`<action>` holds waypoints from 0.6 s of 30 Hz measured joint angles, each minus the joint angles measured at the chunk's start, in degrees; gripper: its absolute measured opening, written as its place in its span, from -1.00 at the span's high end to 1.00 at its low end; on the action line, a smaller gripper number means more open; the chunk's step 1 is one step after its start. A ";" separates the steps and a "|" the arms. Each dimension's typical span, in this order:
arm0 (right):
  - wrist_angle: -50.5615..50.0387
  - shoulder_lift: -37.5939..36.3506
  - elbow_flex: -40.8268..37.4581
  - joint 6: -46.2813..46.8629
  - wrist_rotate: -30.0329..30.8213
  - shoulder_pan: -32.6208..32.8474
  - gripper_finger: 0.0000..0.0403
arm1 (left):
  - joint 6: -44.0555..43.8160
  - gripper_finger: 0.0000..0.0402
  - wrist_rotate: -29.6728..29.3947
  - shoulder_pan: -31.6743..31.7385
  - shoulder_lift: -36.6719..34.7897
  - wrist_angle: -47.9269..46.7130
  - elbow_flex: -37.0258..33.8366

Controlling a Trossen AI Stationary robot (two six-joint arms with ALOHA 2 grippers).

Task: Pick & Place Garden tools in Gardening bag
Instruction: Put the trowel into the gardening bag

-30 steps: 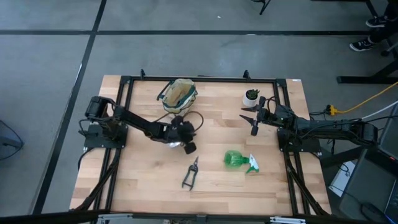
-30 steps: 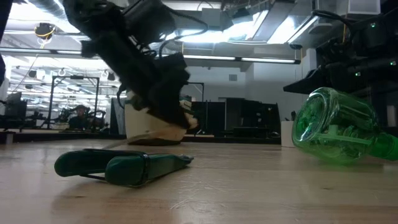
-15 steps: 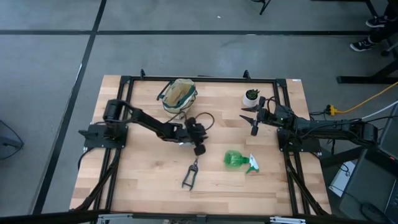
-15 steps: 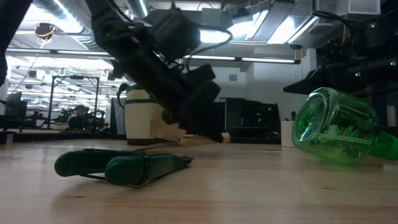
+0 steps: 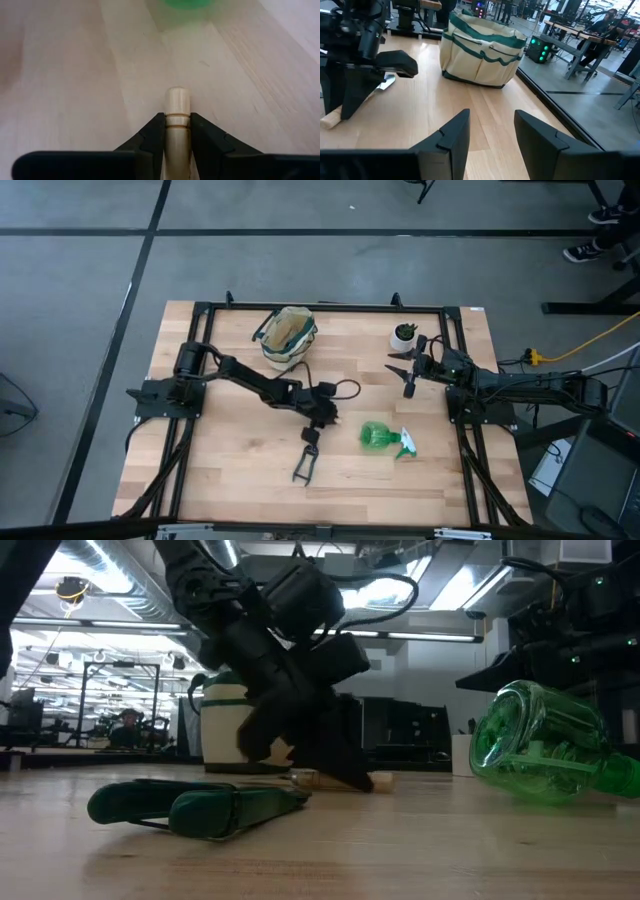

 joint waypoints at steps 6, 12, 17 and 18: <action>0.02 -0.02 -0.02 0.00 0.00 0.00 0.22 | 4.92 0.57 -0.85 -1.16 -0.11 -1.84 0.20; 0.01 0.00 -0.02 0.00 -0.01 0.01 0.22 | 2.88 0.43 -8.78 -3.44 -2.02 -3.65 -0.09; 0.00 0.01 -0.02 0.02 0.00 0.00 0.21 | -3.79 0.27 -13.50 -4.43 -6.29 -4.13 -0.07; 0.00 0.00 -0.02 0.02 0.00 0.02 0.21 | -5.97 0.24 -14.10 -4.57 -6.96 -4.59 -0.04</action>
